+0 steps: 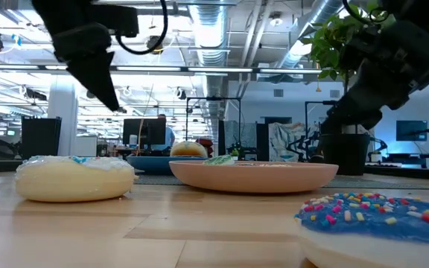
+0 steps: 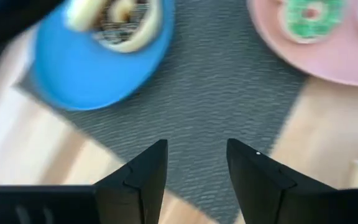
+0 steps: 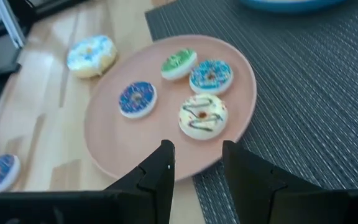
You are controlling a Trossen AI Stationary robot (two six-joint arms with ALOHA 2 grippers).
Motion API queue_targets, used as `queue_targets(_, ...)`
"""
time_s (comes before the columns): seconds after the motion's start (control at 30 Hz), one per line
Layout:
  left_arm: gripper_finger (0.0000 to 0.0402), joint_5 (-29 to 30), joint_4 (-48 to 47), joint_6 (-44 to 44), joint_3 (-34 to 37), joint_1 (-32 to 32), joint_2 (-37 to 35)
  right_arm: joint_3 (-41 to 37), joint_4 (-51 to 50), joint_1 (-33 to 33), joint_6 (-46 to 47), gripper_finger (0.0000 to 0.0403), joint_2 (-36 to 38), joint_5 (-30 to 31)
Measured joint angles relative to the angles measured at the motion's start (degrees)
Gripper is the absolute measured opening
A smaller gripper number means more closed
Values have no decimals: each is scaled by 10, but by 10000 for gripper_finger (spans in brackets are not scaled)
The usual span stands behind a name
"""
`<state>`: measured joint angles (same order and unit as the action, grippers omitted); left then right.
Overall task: Pick & Place donuts
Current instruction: Put the large white donut on the blue plate
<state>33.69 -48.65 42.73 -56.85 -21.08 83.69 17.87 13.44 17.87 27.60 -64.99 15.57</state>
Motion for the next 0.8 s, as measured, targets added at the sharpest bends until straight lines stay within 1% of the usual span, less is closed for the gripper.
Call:
queue_targets(0.07, 160, -14, 51, -24, 23, -4, -6, 0, 11, 0, 0, 124, 0, 0)
queue_targets(0.17, 160, -52, 106, -69, 39, -7, -6, 0, 18, 0, 0, 124, 0, 0)
queue_targets(0.33, 160, -155, 195, -150, 47, -7, -5, 0, 24, 0, -1, 124, 0, 0)
queue_targets(0.5, 160, -210, 238, -161, 47, -7, -5, 0, 20, 0, -4, 124, 0, 0)
queue_targets(0.63, 160, -284, 248, -151, 47, -9, 0, 0, 21, 0, -10, 124, 0, 0)
queue_targets(0.7, 160, -287, 266, -150, 46, -16, 7, 0, 21, 0, -11, 124, 0, 0)
queue_targets(0.8, 160, -267, 264, -157, 42, -27, 20, 0, 21, 0, -11, 124, 0, 5)
